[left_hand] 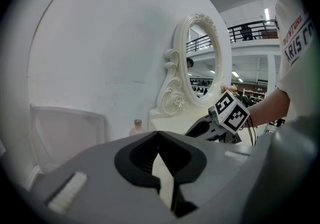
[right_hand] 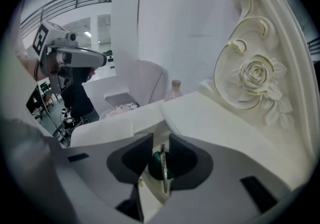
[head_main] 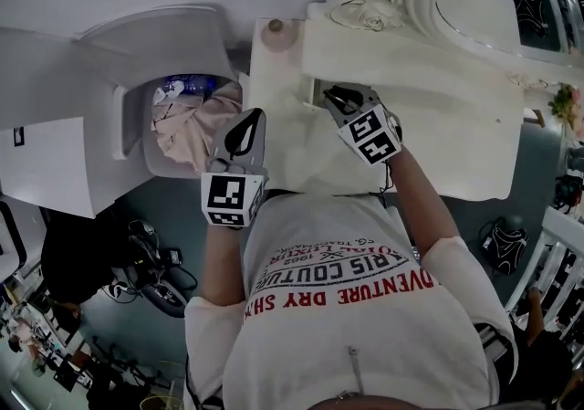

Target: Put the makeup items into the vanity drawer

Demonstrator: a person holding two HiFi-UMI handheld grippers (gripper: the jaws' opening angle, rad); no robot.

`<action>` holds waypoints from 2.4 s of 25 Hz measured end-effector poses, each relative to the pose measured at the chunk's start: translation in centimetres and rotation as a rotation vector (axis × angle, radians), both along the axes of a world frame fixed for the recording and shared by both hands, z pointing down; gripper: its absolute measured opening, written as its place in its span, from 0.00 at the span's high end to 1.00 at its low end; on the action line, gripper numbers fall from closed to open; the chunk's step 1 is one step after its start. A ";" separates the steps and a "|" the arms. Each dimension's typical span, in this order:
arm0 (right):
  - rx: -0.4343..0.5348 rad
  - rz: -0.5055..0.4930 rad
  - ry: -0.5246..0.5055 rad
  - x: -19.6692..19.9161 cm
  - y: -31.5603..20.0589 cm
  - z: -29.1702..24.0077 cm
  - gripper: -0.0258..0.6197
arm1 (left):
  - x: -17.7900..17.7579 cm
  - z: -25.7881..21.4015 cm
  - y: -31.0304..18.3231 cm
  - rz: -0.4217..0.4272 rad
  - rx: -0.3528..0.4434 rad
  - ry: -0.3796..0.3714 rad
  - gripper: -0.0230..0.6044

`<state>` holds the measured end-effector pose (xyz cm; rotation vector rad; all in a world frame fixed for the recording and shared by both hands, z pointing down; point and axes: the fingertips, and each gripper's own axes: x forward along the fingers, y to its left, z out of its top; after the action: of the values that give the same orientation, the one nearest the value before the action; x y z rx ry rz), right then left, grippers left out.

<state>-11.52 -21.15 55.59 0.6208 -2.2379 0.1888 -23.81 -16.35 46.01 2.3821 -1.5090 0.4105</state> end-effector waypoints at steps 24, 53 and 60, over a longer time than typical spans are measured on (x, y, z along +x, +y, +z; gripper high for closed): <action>0.272 0.416 -0.296 14.6 -0.3 -13.9 0.94 | 10.6 -8.1 -3.1 0.160 0.175 -0.018 0.95; 0.461 0.439 -0.463 21.4 -0.2 -19.8 0.95 | 15.1 -11.6 -3.8 0.123 0.238 -0.036 0.95; 0.456 0.455 -0.458 20.9 -0.3 -20.0 0.95 | 14.8 -11.7 -3.6 0.124 0.241 -0.028 0.95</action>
<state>9.38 -21.46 35.63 1.4584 -2.5617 0.0440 -8.98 -20.00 34.30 2.6760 -1.5026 0.3052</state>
